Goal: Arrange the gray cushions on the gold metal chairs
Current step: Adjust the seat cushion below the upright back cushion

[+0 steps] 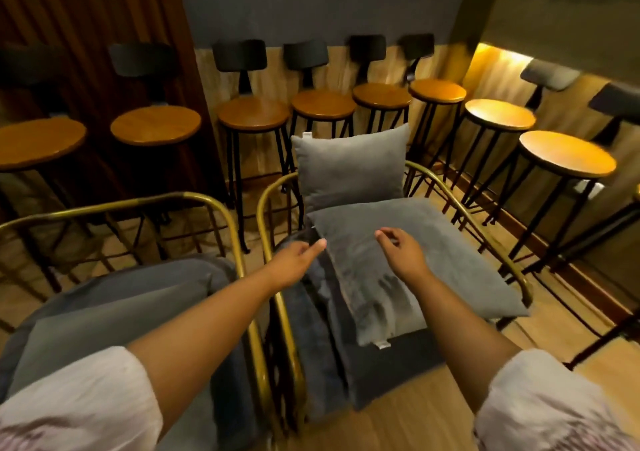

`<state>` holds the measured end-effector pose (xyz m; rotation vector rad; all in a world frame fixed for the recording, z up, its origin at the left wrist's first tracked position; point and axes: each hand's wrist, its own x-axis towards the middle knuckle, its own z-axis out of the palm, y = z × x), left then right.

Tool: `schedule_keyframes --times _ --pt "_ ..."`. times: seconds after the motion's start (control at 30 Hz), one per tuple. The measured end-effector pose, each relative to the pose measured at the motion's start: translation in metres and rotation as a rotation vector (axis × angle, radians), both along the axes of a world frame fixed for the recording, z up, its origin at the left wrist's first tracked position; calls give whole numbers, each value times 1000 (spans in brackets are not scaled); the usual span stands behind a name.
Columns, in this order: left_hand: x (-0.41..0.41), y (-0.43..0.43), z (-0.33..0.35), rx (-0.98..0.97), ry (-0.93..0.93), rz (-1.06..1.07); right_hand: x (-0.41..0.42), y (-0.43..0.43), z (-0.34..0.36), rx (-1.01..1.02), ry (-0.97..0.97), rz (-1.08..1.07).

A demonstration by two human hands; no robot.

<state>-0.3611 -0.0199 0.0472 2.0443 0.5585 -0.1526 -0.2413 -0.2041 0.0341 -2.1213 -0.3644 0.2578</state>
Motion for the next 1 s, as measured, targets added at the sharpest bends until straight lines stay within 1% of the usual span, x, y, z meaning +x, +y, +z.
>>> schedule_keyframes --times 0.13,0.23,0.33,0.4,0.47,0.5,0.53,0.57,0.6,0.67,0.73,0.87,1.0 --pt "57 -4 -19 -21 79 5 47 -27 -19 -14 39 -97" --pt "101 -16 -33 -96 126 34 92 -51 -38 -44 122 -166" --pt "140 -38 -49 -173 143 140 142 -72 -58 -140 191 -138" --pt "163 -56 -65 -207 159 210 185 -83 -75 -202 193 -87" --pt "181 -72 -91 -205 174 283 226 -93 -95 -284 193 -64" --pt "190 -79 -105 -170 219 327 246 -98 -104 -306 213 -61" --pt "197 -86 -117 -101 291 375 260 -103 -108 -303 246 -64" --pt "203 -90 -127 -36 367 432 271 -108 -112 -270 303 -73" --pt "207 -94 -133 -11 405 485 281 -113 -117 -207 376 -87" --pt "211 -95 -136 -20 397 577 294 -124 -127 -72 535 -111" --pt "214 -91 -142 -33 371 634 302 -131 -140 -12 625 -113" --pt "215 -83 -155 -99 362 698 302 -131 -157 -7 561 -103" --pt "210 -79 -157 -187 315 777 305 -138 -162 20 578 -87"
